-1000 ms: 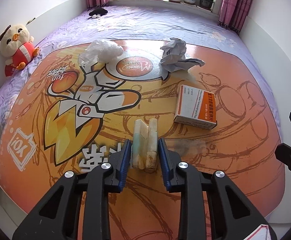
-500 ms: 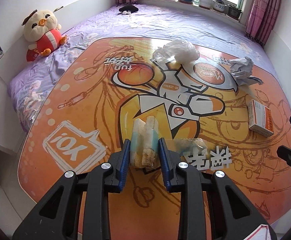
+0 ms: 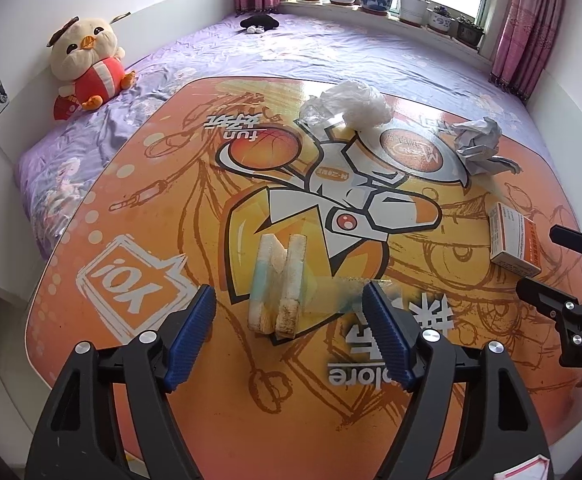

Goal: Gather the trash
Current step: 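Grasp the wrapped white pads with the left tool while the right tool grasps the medicine box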

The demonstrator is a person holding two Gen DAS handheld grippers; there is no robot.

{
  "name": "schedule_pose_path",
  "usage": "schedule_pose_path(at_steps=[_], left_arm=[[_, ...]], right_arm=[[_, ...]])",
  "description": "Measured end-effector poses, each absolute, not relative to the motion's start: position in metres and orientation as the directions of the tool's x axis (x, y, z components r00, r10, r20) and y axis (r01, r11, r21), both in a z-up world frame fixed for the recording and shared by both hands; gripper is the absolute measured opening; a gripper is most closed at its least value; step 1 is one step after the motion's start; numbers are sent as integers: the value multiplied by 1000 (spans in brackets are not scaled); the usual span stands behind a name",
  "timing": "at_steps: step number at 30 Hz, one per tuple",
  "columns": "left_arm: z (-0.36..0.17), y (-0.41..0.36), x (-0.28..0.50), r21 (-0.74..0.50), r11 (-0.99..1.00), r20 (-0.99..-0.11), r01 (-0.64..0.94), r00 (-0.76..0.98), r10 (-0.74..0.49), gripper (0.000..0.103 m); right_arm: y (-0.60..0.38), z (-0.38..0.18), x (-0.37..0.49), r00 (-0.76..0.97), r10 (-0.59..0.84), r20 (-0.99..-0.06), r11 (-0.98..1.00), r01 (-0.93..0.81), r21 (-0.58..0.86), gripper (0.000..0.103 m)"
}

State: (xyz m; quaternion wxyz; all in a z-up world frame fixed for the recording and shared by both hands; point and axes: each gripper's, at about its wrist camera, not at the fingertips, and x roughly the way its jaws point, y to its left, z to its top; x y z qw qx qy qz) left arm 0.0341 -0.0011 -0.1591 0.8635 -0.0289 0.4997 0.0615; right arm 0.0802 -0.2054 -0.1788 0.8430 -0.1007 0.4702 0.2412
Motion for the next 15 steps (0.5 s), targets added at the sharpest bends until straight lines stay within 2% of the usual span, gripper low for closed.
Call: schedule_pose_path(at_steps=[5, 12, 14, 15], left_arm=[[-164, 3, 38, 26, 991, -870, -128, 486, 85, 85], [-164, 6, 44, 19, 990, -868, -138, 489, 84, 84], [-164, 7, 45, 18, 990, -868, -138, 490, 85, 83], [-164, 7, 45, 19, 990, -868, -138, 490, 85, 82]], right_arm=[[-196, -182, 90, 438, 328, -837, 844, -533, 52, 96], [-187, -184, 96, 430, 368, -824, 817, -573, 66, 96], [-186, -183, 95, 424, 379, -823, 806, -588, 68, 93], [-185, -182, 94, 422, 384, -821, 802, -593, 70, 88]])
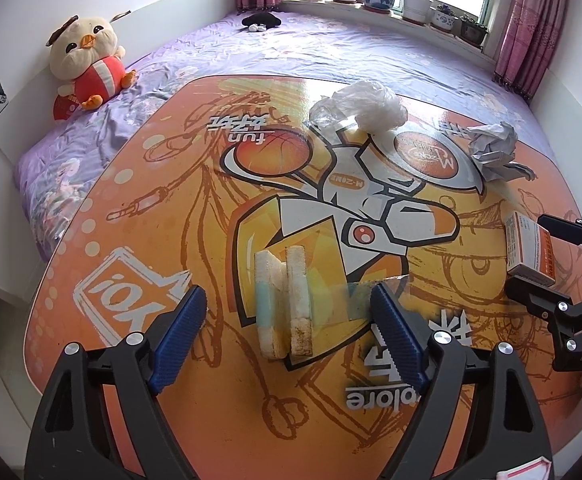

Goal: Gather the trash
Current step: 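Grasp the wrapped white pads with the left tool while the right tool grasps the medicine box, then carry the pads and medicine box in both tools over the yellow bin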

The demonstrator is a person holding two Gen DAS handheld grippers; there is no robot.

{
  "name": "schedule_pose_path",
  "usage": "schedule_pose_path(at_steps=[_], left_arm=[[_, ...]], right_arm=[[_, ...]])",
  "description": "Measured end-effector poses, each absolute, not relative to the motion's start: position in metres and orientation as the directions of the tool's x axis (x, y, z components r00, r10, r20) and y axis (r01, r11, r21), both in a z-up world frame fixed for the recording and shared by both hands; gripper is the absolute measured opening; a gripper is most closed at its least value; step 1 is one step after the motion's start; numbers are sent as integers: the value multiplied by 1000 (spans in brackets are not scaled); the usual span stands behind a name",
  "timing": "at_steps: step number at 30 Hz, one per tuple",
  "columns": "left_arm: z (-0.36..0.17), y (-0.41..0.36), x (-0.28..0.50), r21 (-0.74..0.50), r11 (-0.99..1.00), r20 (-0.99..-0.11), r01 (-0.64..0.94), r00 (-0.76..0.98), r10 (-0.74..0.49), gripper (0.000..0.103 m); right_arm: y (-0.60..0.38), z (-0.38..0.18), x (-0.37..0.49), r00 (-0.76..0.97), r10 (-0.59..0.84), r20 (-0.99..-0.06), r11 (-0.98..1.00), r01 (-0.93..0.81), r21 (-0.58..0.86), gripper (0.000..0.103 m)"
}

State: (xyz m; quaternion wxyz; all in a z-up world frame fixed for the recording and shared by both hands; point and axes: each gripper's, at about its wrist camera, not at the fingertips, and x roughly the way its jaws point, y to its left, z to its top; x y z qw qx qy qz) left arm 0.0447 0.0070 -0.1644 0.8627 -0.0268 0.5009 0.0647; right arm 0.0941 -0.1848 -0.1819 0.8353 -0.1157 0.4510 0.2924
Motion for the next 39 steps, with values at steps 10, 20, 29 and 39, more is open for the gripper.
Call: schedule_pose_path(at_steps=[10, 20, 29, 39], left_arm=[[-160, 15, 43, 25, 989, -868, -148, 488, 95, 47], [-158, 24, 39, 7, 987, -873, -162, 480, 85, 19], [-155, 19, 34, 8, 990, -878, -141, 473, 74, 19], [-135, 22, 24, -9, 992, -867, -126, 495, 56, 19]], right_arm=[[-181, -176, 90, 408, 380, -830, 807, -584, 82, 69], [-177, -175, 91, 397, 350, -848, 835, -542, 91, 69], [-176, -174, 87, 389, 342, -856, 840, -534, 94, 69], [-168, -149, 77, 397, 365, -842, 830, -549, 101, 69]])
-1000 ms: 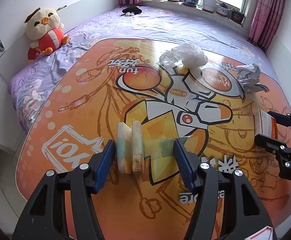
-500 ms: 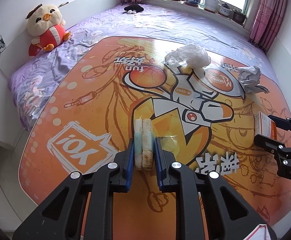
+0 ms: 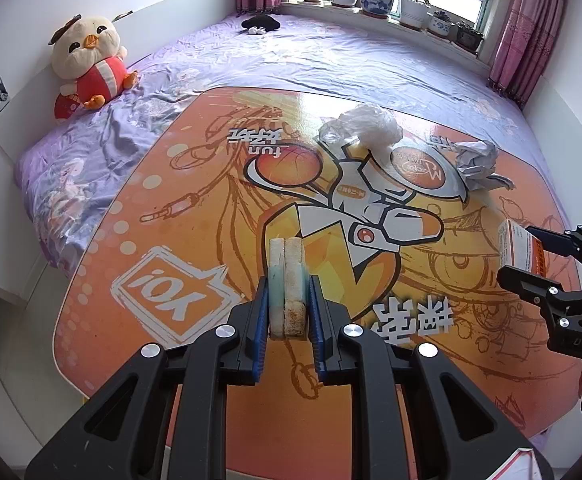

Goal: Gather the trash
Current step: 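Carry the pads and medicine box in both tools over the yellow bin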

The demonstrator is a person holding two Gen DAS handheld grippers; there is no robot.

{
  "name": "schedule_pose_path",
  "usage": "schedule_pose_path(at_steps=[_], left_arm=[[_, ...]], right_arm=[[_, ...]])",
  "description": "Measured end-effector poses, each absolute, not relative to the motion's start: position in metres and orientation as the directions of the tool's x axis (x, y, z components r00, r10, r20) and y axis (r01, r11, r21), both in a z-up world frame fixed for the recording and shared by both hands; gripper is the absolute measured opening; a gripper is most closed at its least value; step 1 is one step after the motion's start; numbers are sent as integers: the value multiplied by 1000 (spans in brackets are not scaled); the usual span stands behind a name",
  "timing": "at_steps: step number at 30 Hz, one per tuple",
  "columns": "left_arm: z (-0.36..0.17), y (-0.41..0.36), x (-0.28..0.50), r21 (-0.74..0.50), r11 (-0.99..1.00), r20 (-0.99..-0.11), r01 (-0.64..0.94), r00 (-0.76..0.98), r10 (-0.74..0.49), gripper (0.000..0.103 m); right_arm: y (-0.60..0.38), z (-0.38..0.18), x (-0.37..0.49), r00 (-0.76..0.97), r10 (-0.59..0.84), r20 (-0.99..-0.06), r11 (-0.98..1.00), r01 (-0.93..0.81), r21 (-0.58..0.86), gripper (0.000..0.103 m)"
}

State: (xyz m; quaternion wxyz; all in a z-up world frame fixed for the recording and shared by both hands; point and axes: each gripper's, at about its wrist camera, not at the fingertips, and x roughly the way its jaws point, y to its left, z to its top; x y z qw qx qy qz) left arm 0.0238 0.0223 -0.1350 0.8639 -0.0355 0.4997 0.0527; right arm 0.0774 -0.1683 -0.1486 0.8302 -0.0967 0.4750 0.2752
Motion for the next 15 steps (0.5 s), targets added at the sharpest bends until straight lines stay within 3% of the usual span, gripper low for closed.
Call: schedule_pose_path(at_steps=[15], left_arm=[[-88, 93, -37, 6, 988, -820, -151, 566, 91, 19]], right_arm=[[-85, -81, 24, 411, 505, -759, 733, -669, 125, 69]])
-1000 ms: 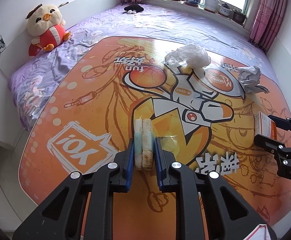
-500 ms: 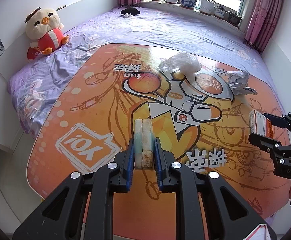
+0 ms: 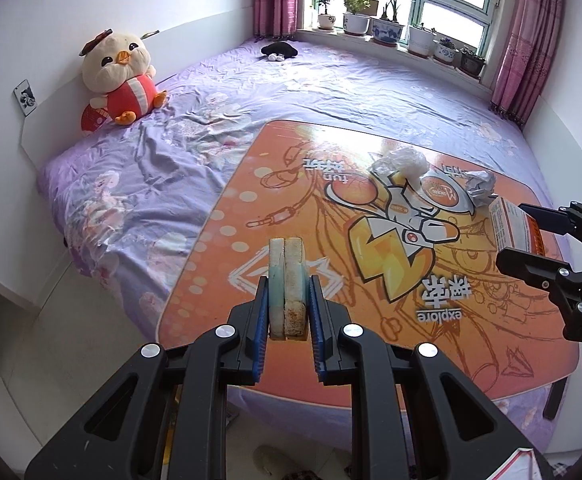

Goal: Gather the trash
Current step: 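Carry the pads and medicine box in both tools over the yellow bin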

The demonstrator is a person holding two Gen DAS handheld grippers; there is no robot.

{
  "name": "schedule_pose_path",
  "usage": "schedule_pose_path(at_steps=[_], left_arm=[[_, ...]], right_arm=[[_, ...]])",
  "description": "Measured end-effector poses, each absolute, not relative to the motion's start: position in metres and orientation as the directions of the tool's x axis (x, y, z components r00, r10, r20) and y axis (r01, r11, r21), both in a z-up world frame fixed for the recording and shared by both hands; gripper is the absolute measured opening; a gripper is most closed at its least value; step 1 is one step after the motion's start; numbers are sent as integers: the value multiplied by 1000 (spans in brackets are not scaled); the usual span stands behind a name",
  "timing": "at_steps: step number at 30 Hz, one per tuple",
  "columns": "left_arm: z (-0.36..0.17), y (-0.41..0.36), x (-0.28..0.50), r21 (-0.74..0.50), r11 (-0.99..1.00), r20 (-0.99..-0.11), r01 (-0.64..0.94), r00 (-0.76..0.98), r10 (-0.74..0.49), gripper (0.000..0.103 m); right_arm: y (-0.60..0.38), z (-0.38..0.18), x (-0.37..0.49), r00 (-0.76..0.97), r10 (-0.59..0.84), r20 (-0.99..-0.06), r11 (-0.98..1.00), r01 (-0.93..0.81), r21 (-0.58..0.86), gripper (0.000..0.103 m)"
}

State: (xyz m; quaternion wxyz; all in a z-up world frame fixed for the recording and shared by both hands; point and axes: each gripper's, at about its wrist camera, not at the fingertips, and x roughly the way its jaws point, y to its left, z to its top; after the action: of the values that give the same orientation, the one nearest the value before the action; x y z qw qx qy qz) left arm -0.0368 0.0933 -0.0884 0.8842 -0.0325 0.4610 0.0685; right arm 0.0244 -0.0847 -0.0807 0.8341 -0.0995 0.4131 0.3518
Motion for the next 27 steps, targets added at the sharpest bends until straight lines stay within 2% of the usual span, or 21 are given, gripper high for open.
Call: schedule_pose_path(at_steps=[8, 15, 27], left_arm=[[-92, 168, -91, 13, 973, -825, -232, 548, 142, 19], [-116, 235, -144, -3, 945, -852, -328, 496, 169, 19], [-201, 333, -222, -43, 868, -923, -494, 353, 155, 19]], right_arm=[[1, -70, -18, 342, 584, -736, 635, -757, 153, 69], [90, -79, -61, 231, 622, -748, 511, -843, 165, 69], [235, -156, -126, -2, 548, -837, 281, -942, 186, 69]])
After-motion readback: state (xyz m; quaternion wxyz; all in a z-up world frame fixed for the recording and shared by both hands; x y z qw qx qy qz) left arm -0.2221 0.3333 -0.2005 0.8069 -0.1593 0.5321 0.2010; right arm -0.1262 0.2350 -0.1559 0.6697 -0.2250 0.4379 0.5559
